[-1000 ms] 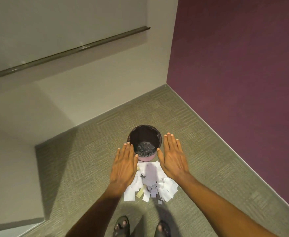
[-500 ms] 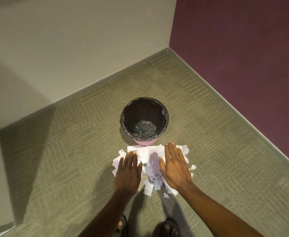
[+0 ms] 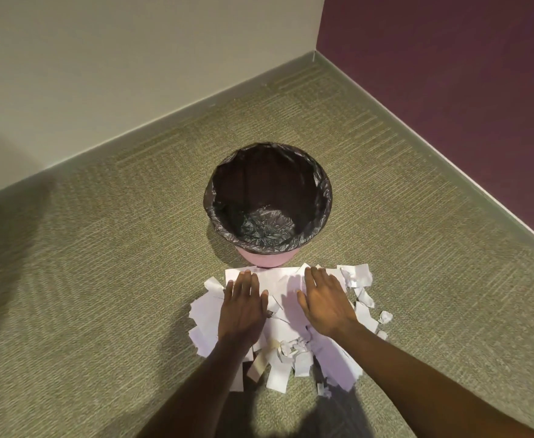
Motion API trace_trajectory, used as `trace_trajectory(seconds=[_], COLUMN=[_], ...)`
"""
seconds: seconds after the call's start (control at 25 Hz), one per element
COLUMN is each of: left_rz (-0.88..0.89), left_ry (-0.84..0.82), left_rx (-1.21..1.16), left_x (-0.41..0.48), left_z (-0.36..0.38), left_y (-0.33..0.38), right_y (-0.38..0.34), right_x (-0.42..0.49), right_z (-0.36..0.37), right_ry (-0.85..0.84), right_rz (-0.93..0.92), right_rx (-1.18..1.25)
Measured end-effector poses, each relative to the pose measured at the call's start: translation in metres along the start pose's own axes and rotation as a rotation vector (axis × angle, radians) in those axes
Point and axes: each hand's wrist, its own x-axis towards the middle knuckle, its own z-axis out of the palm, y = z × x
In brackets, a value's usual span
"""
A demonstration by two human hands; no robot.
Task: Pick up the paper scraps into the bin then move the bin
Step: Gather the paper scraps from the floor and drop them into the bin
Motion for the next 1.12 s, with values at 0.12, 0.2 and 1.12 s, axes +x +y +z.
trace_trajectory(seconds=[0.12,0.2,1.12], left_rz=[0.044,0.079,0.044], left_ry=[0.037,0.033,-0.228], left_rx=[0.012,0.028,0.153], left_x=[0.019,0.029,0.088], left_z=[0.039,0.06,0.121], left_y=[-0.008,-0.011,-0.029], right_y=[0.004,0.003,0.002], right_x=[0.028,0.04,0.079], right_z=[0.031,0.051,0.103], right_ry=[-0.069,-0.106,-0.135], right_rz=[0.022,0.068,0.379], right_rx=[-0.027,-0.032,0.168])
